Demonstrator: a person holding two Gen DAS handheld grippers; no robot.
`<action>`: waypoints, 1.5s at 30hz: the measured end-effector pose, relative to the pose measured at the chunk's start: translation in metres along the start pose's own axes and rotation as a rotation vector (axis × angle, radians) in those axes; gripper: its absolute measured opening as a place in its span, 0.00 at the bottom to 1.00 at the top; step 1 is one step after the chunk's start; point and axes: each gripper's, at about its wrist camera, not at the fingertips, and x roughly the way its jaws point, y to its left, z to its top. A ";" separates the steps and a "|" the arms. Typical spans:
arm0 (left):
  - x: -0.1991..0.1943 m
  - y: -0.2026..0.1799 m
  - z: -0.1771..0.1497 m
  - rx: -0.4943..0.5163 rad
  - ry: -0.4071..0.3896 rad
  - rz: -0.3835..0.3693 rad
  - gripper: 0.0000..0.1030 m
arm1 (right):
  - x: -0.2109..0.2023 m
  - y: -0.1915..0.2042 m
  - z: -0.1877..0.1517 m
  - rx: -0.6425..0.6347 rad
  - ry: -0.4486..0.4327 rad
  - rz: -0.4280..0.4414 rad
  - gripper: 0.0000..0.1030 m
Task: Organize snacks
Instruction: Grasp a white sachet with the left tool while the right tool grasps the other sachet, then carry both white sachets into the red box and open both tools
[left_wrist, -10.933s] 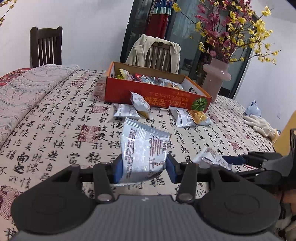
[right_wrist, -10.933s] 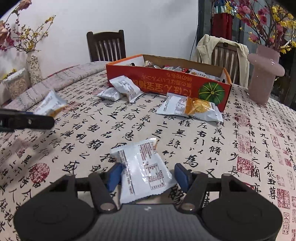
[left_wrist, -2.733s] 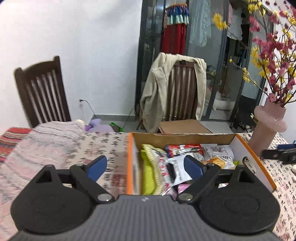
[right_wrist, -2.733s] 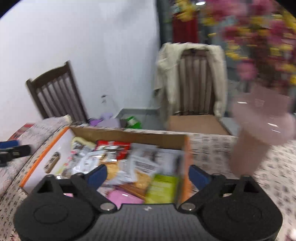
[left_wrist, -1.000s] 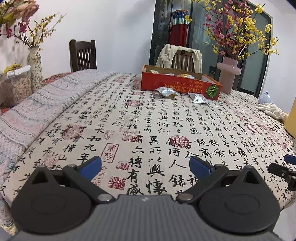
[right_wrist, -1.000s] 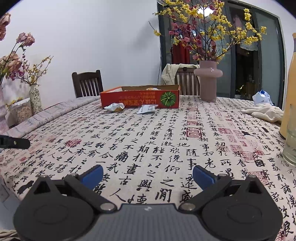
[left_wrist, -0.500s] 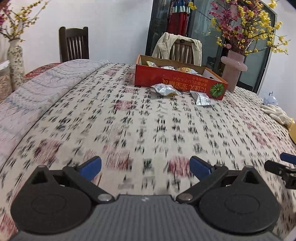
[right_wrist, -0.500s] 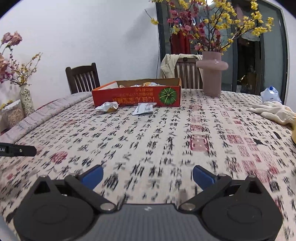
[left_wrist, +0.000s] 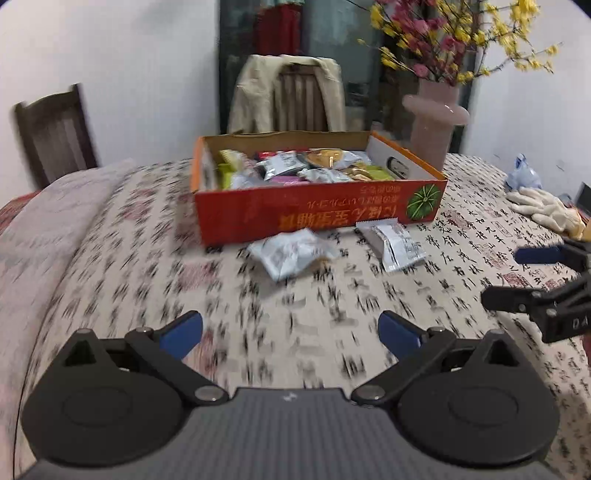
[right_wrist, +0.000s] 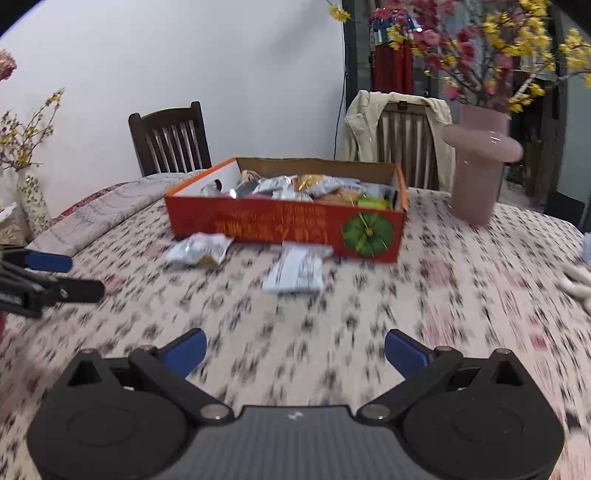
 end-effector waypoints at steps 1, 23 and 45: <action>0.011 0.005 0.007 0.001 0.000 -0.009 1.00 | 0.010 -0.002 0.007 0.001 0.006 0.001 1.00; 0.124 -0.004 0.043 0.160 0.015 -0.209 0.66 | 0.141 -0.015 0.053 0.026 0.063 0.098 0.50; -0.049 -0.016 -0.050 -0.108 -0.061 -0.030 0.51 | -0.015 -0.018 -0.032 0.032 0.014 0.060 0.43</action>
